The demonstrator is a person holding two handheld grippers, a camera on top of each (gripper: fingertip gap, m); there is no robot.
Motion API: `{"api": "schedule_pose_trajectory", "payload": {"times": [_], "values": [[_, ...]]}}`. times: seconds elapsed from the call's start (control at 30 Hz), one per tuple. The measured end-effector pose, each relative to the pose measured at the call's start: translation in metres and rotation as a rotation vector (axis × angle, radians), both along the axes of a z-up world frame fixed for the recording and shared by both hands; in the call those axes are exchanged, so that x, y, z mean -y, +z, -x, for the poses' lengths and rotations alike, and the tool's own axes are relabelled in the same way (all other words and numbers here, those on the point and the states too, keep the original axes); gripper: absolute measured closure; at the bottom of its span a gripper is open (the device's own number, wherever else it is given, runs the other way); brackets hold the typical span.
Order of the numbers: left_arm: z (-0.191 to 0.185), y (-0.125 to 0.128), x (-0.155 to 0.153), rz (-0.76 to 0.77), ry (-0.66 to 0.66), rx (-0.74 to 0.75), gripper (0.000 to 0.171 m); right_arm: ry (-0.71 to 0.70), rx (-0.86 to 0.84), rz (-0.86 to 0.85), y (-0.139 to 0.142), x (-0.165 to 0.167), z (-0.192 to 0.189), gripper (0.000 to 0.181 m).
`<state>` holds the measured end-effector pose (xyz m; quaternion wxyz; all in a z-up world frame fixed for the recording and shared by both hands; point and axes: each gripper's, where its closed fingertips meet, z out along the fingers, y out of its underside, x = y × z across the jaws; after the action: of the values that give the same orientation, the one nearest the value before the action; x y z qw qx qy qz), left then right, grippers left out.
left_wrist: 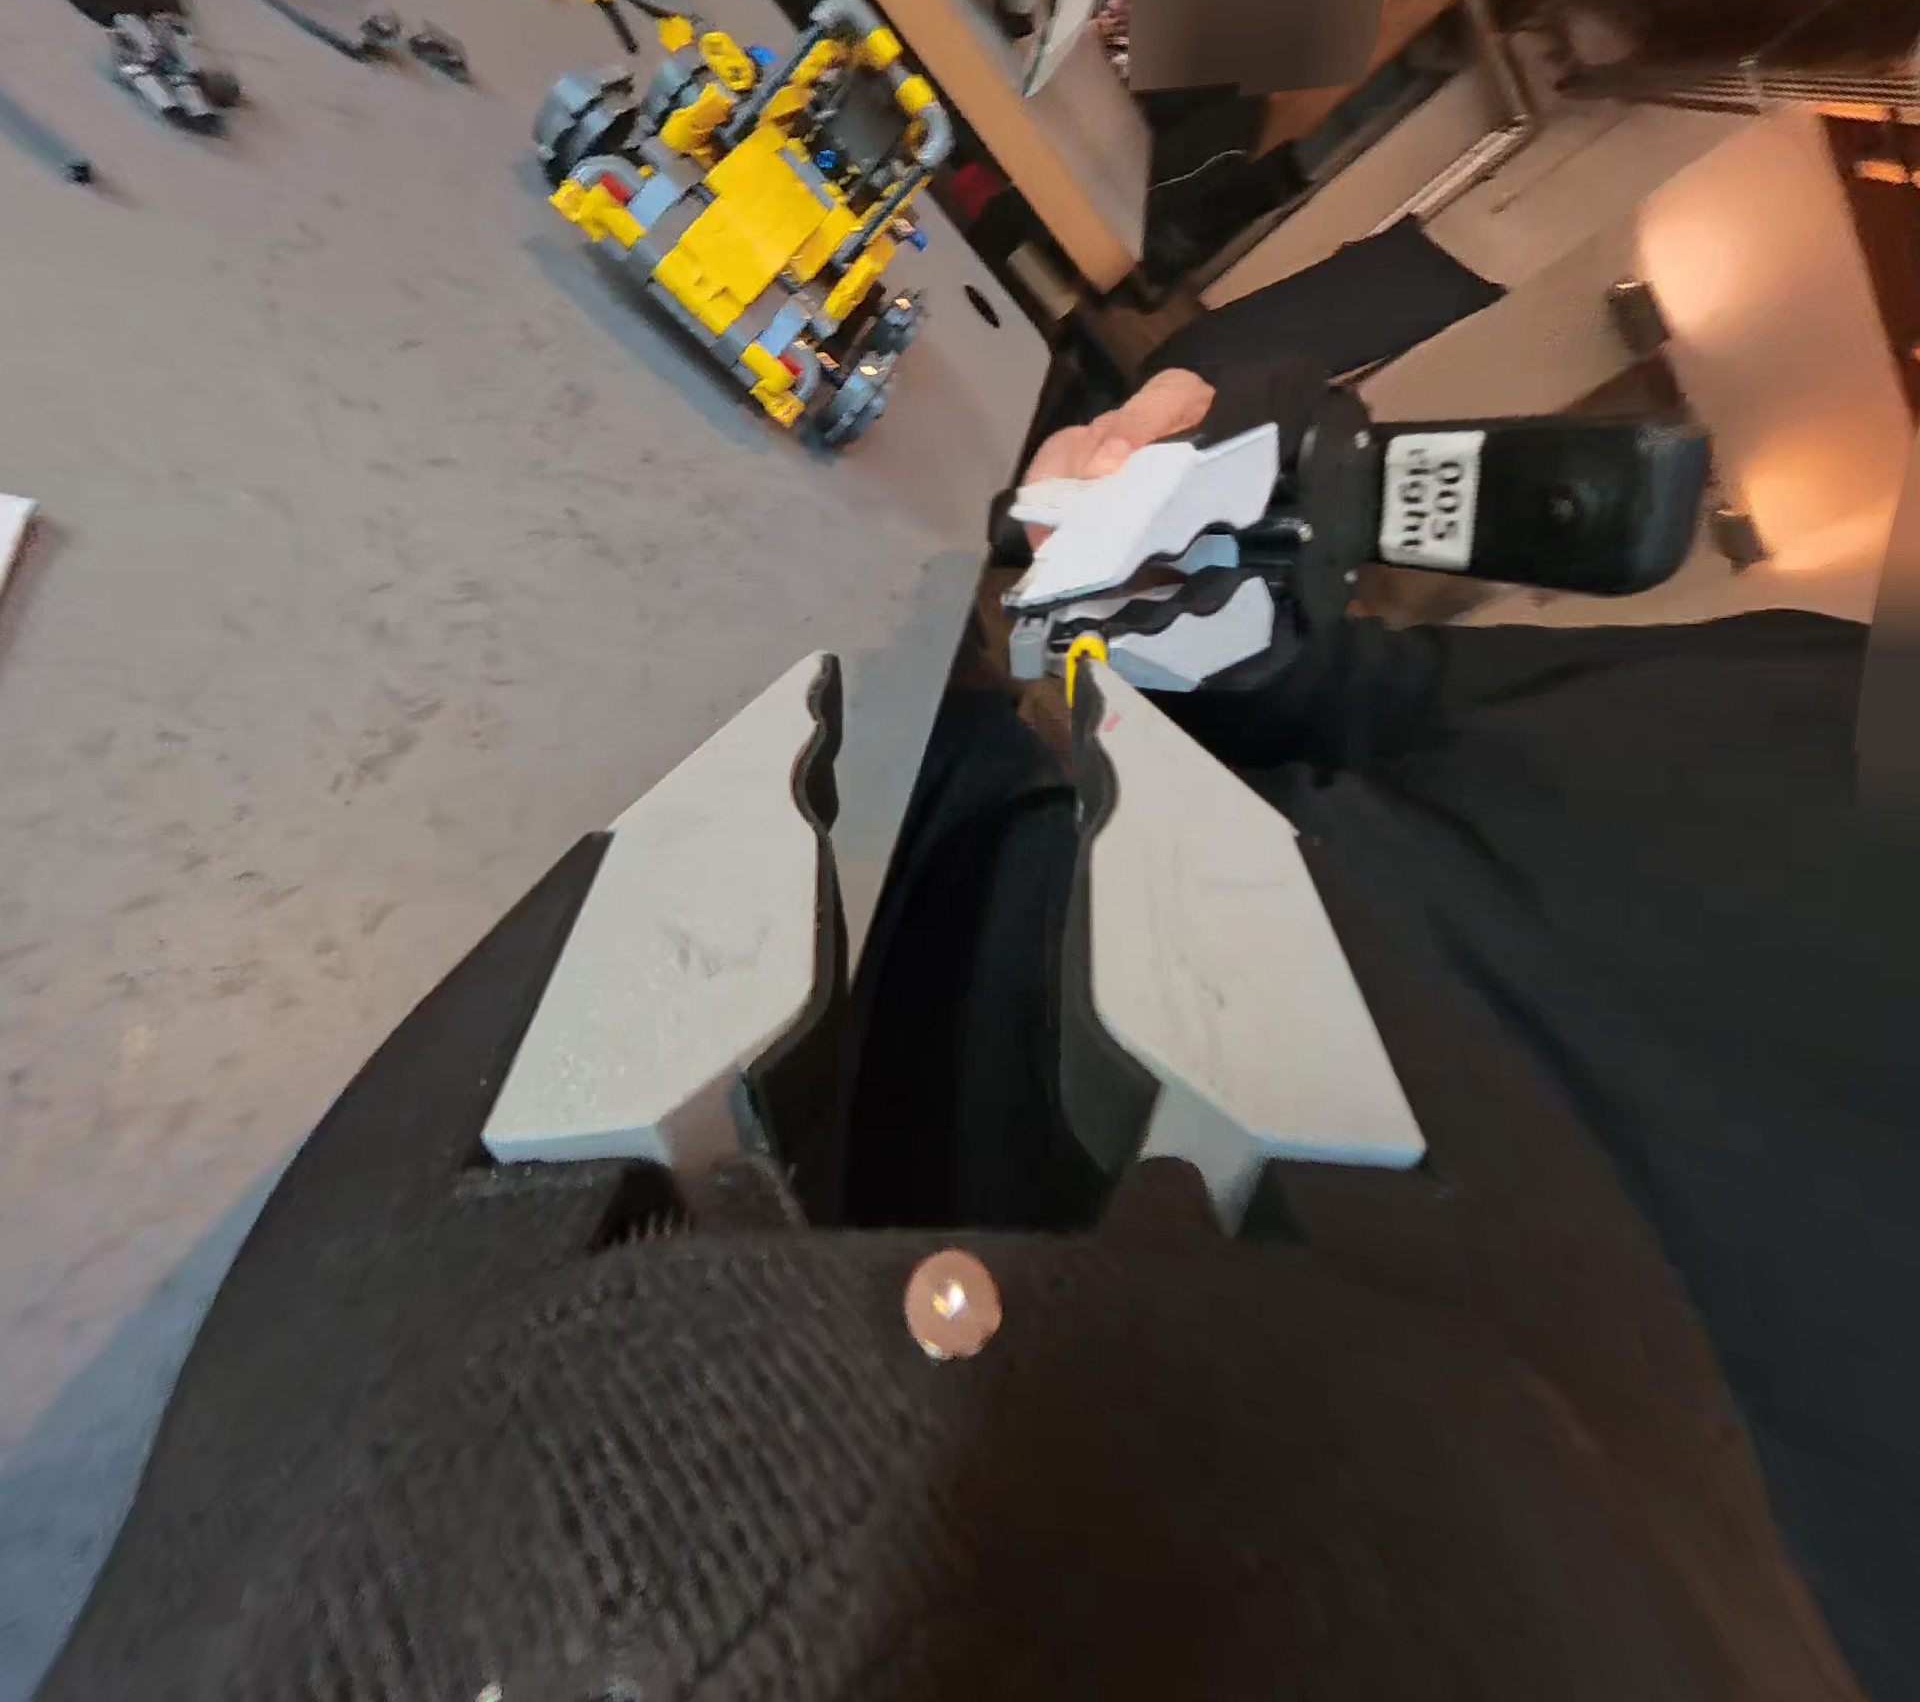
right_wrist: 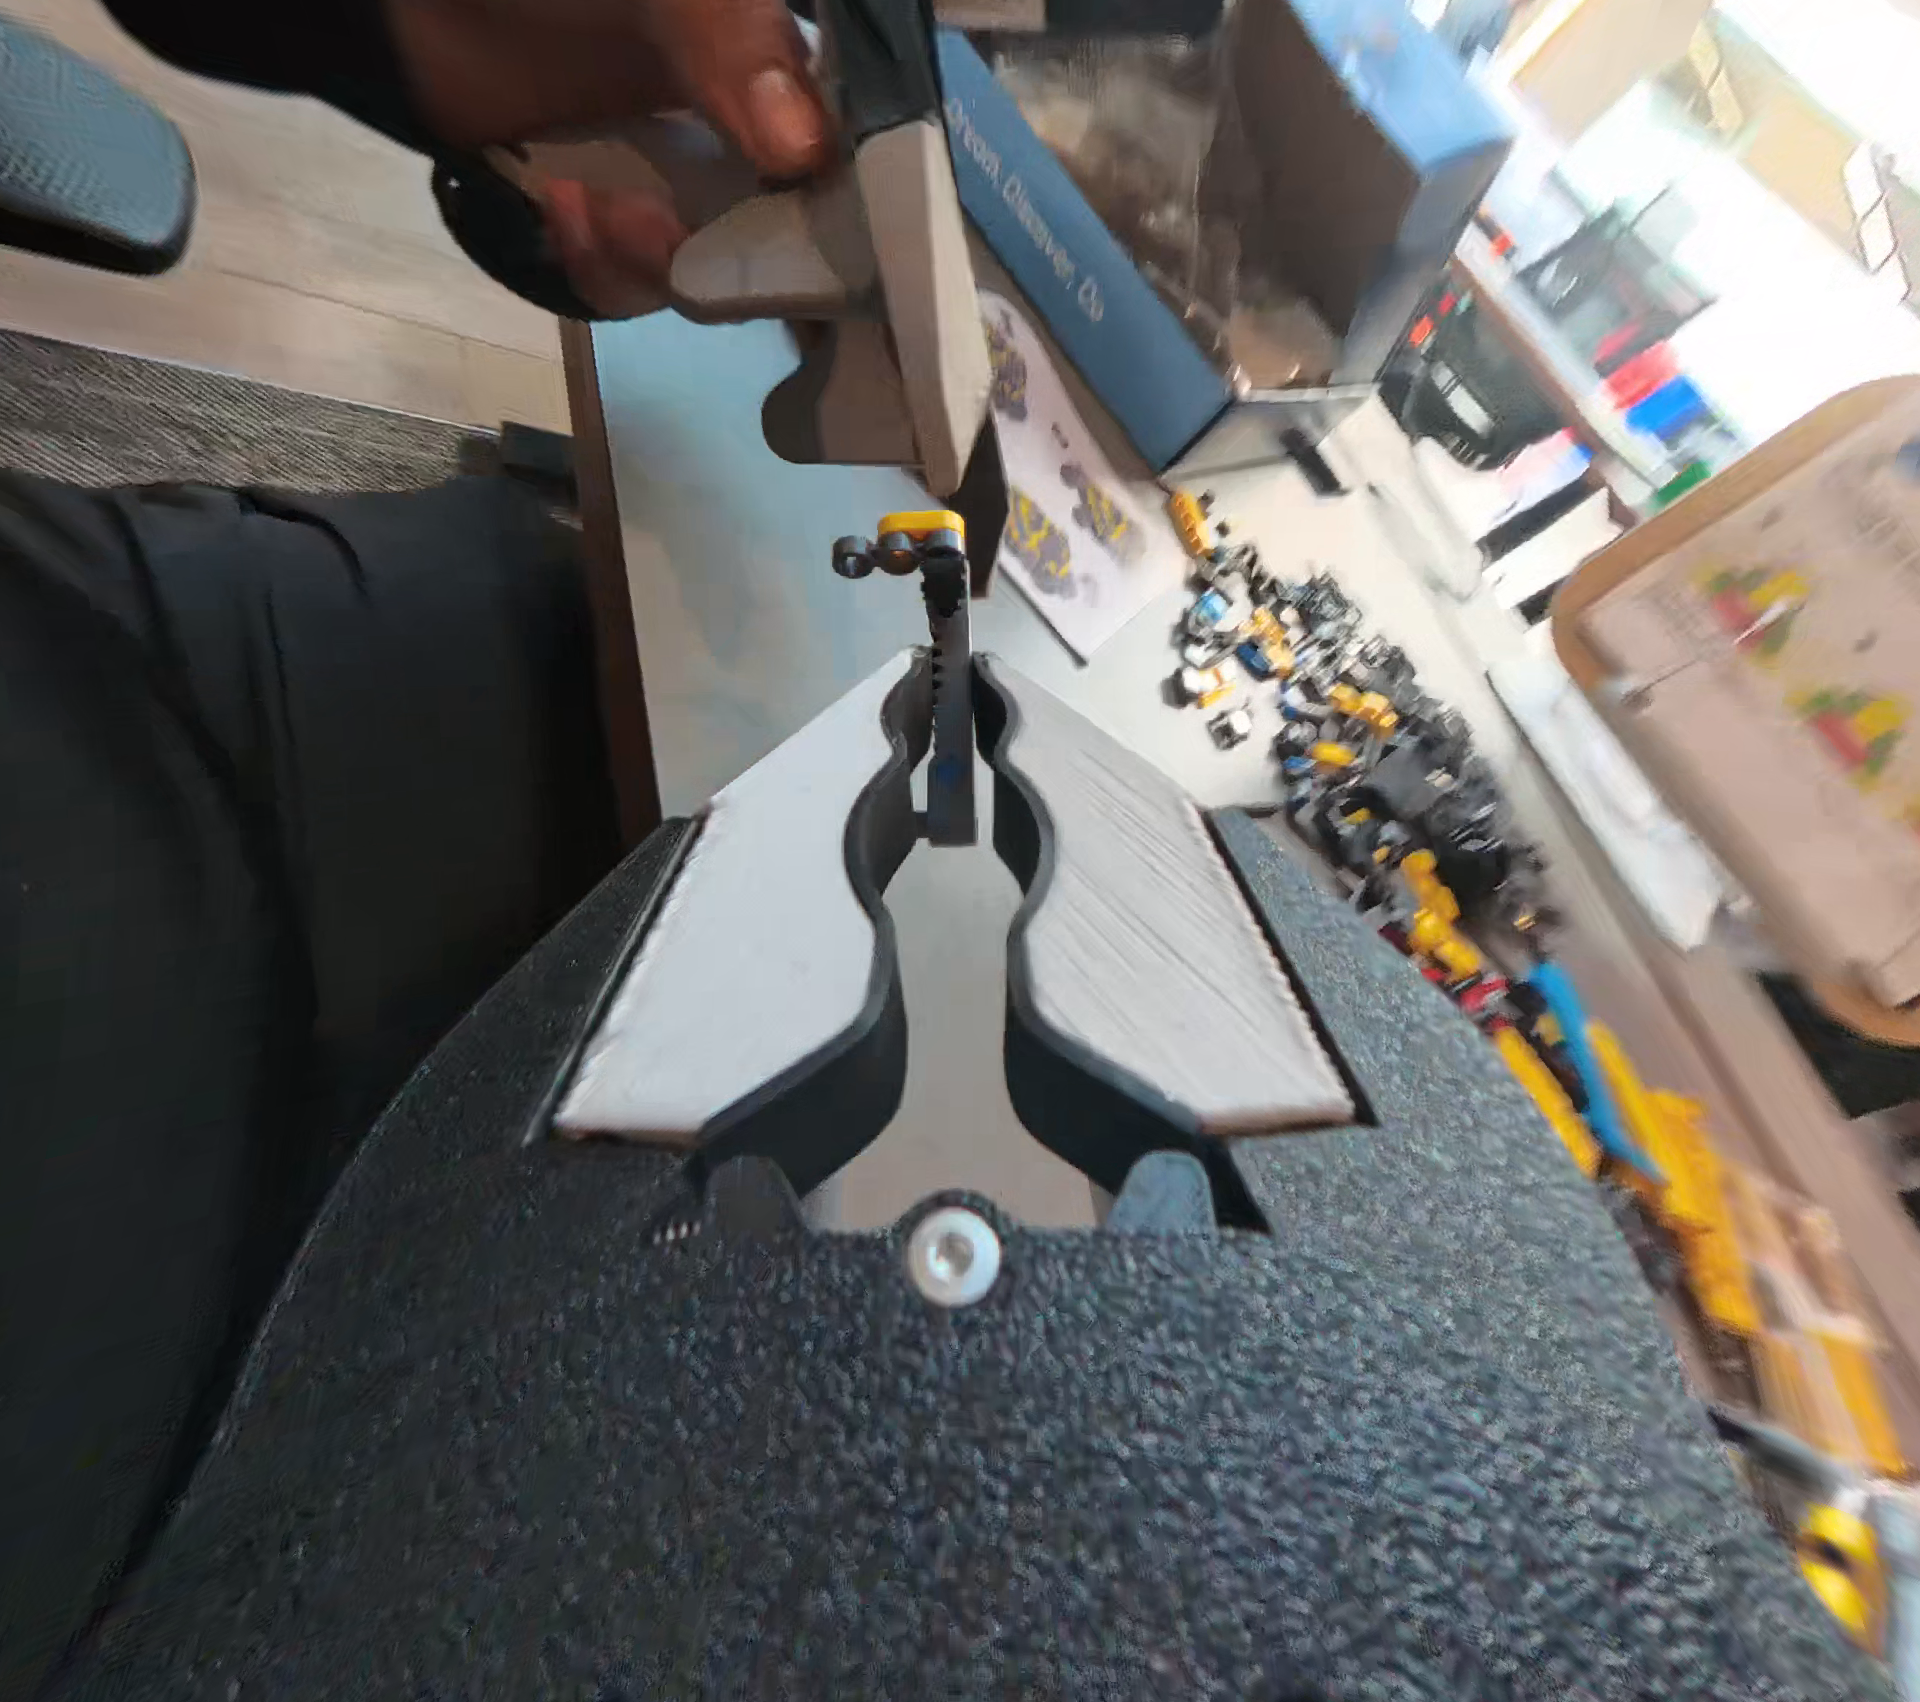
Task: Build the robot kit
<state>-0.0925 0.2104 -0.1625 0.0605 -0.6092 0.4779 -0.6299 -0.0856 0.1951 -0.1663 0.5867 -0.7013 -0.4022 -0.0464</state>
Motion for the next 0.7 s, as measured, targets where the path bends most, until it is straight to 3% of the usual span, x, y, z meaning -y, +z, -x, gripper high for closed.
{"api": "schedule_pose_trajectory", "payload": {"times": [0.07,0.17,0.27,0.6,0.7], "values": [[0.004,0.011,0.017,0.047,-0.106,0.042,0.126,-0.019,0.11,-0.115,0.009,0.001,-0.001,0.174],[0.008,0.007,0.038,0.03,-0.208,0.016,0.117,-0.027,0.186,-0.209,0.017,0.003,0.001,0.174],[0.004,0.008,0.047,-0.01,-0.225,0.038,0.117,-0.022,0.253,-0.253,0.018,0.007,0.004,0.174],[0.002,0.019,0.05,-0.136,-0.202,0.15,0.149,0.009,0.345,-0.327,0.02,0.016,0.013,0.174],[0.002,0.02,0.051,-0.148,-0.19,0.157,0.15,0.002,0.353,-0.344,0.021,0.016,0.013,0.175]]}}
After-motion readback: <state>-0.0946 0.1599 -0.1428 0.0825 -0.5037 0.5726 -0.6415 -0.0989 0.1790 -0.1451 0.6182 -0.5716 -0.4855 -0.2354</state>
